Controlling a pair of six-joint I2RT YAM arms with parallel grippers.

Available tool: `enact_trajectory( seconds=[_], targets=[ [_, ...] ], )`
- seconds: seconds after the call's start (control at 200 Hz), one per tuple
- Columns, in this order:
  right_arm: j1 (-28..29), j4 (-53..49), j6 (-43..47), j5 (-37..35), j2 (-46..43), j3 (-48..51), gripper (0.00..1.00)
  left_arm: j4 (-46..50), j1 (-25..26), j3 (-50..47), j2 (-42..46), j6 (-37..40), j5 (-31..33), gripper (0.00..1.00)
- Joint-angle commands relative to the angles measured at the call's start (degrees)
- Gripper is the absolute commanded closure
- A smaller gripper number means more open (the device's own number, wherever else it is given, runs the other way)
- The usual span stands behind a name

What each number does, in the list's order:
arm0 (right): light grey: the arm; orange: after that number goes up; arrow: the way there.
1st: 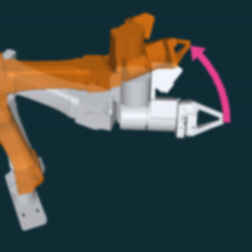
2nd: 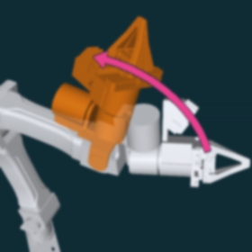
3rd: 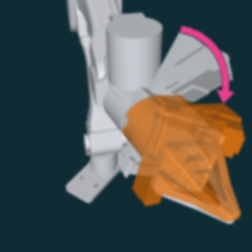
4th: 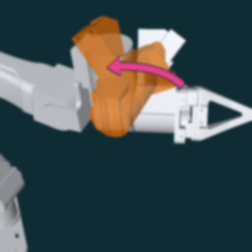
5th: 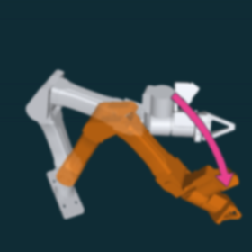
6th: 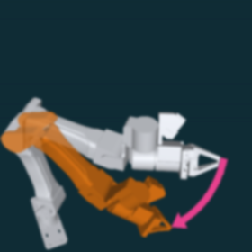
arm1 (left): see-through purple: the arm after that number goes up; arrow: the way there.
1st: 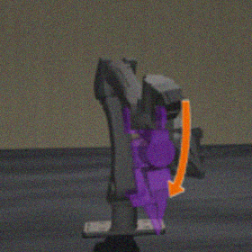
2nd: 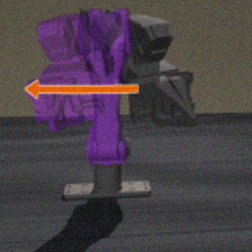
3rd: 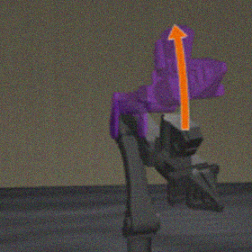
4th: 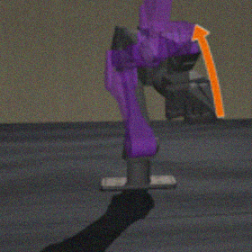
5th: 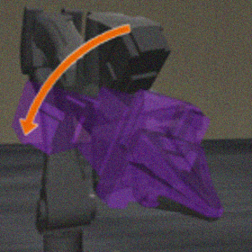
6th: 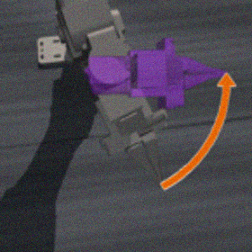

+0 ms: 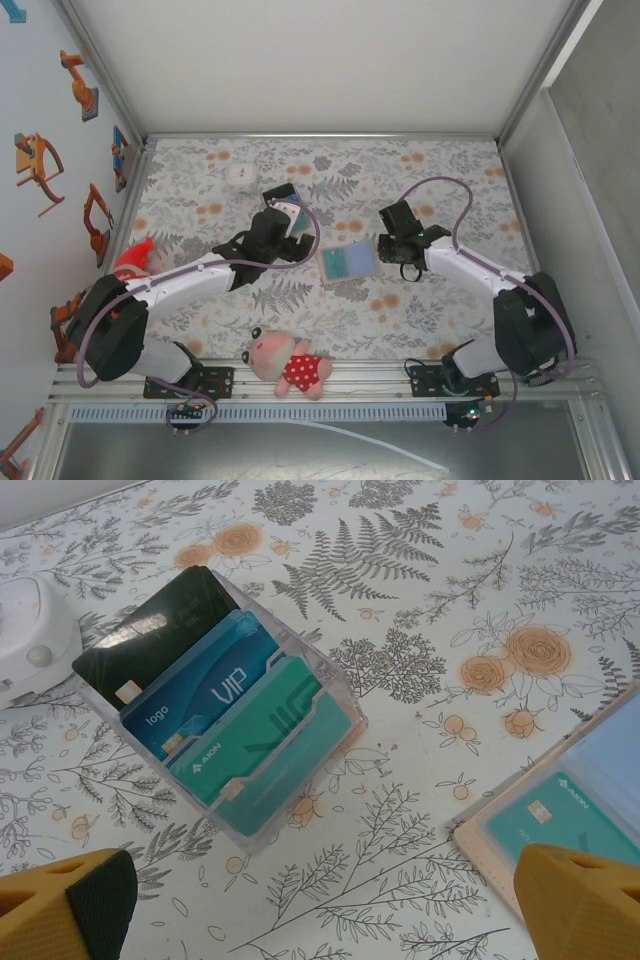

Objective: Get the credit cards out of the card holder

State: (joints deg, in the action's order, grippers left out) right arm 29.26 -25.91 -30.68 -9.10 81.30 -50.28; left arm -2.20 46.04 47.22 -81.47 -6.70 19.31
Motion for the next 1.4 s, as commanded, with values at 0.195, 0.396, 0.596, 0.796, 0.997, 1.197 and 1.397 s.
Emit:
enact_trajectory(
  seconds=[0.195,0.396,0.596,0.796,0.997,1.197,1.397],
  targets=[
    [-0.78,-3.08,-1.14,1.49,-4.37,-0.99,0.69,-1.46,1.98,1.82,-3.53,1.7,0.68,0.03],
    [-0.79,-2.83,-1.14,7.61,-2.11,-2.92,0.69,-3.15,2.83,1.09,-6.3,0.67,1.11,0.03],
    [-0.78,-0.5,-1.05,13.42,1.4,-4.25,0.7,-6.88,2.89,-1.83,-7.01,-1.03,-0.09,0.03],
    [-0.78,2.0,-1.24,18.49,4.64,-5.33,0.71,-7.95,2.96,-2.75,-8.31,-0.73,-1.87,0.03],
    [-0.71,3.45,-1.46,21.33,6.28,-5.92,0.71,-9.27,3.2,-3.15,-9.86,-0.44,-2.01,0.03],
    [-0.69,4.28,-1.74,22.37,6.96,-5.73,0.72,-9.14,3.36,-3.08,-10.59,-0.4,-2.08,0.03],
    [-0.69,5.29,-1.67,24.15,7.56,-5.83,0.73,-9.14,3.64,-3.01,-10.79,0.49,-1.96,0.03]
  ],
)
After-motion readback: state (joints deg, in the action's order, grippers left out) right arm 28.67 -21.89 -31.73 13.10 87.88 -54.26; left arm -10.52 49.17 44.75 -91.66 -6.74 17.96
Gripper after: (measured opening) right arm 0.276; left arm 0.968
